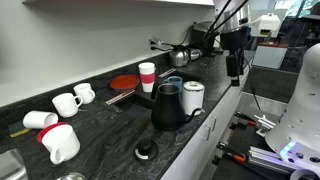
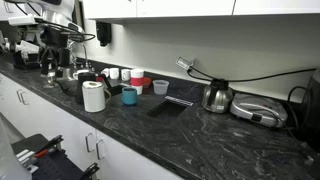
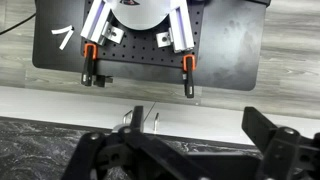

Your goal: Put the black lid on the black teapot

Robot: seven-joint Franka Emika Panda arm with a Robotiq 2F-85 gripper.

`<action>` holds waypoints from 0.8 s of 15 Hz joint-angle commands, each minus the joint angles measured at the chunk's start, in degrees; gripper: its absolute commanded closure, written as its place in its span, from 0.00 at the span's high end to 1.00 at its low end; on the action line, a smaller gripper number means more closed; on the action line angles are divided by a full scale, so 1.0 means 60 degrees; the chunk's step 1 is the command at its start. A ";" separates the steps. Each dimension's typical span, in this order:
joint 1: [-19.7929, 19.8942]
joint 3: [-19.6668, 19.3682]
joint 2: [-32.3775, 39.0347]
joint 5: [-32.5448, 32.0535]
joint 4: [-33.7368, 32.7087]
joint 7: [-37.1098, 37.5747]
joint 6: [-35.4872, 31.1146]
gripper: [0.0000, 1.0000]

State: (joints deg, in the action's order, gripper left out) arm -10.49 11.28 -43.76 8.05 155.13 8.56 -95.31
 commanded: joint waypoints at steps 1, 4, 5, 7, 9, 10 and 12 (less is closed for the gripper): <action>0.0032 0.0021 -0.0002 0.0008 -0.0019 -0.0019 0.0028 1.00; 0.0032 0.0021 -0.0002 0.0008 -0.0019 -0.0019 0.0028 1.00; 0.0059 0.0068 -0.0023 -0.0106 -0.0003 -0.0005 -0.0035 1.00; 0.0081 0.0132 -0.0080 -0.0291 0.0052 0.0015 -0.0274 1.00; 0.0054 0.0154 -0.0182 -0.0469 0.0195 -0.0090 -0.0910 1.00; 0.0045 0.0166 -0.0202 -0.0599 0.0244 -0.0131 -0.1241 1.00; -0.0020 0.0133 -0.0233 -0.0777 0.0385 -0.0272 -0.2023 1.00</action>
State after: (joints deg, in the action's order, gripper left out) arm -10.49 11.69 -43.78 4.88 155.64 8.44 -101.97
